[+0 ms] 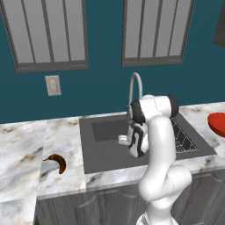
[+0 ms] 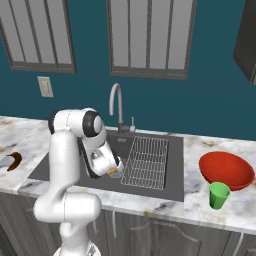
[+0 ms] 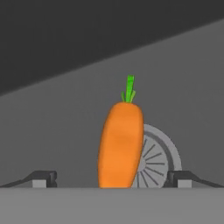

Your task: Remove the carrot and banana from the sink. Then move the bowl and cup from the counter to the sink for washing.

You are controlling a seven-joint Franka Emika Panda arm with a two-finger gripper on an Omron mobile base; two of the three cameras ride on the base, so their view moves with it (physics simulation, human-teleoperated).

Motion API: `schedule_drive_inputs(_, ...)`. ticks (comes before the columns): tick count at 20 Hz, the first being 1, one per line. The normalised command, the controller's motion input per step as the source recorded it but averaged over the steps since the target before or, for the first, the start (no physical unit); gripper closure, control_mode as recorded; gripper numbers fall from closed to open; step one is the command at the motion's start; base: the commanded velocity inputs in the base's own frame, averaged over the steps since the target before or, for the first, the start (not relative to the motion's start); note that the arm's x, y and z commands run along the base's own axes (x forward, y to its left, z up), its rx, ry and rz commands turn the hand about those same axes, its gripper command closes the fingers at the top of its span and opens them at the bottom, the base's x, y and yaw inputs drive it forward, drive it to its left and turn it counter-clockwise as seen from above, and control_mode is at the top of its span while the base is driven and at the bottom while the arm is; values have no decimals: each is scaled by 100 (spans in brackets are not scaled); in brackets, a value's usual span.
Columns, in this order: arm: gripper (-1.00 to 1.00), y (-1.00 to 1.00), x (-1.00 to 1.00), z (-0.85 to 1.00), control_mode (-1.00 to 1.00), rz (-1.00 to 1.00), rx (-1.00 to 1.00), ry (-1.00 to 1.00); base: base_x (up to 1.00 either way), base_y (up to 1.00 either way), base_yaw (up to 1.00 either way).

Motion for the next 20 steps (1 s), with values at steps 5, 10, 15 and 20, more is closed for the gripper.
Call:
schedule_drive_inputs(5, -100, -4, 17, -20, -100, 0, 0, 0, 0, 0, 0)
schedule_drive_inputs(10, -100, -7, 17, -20, -100, 0, 0, 0, 0, 0, 0)
schedule_drive_inputs(15, -100, -11, 21, -14, -100, 0, 0, 0, 0, 0, 0)
schedule_drive_inputs(20, -100, -15, 22, -6, -100, 0, 0, 0, 0, 0, 0)
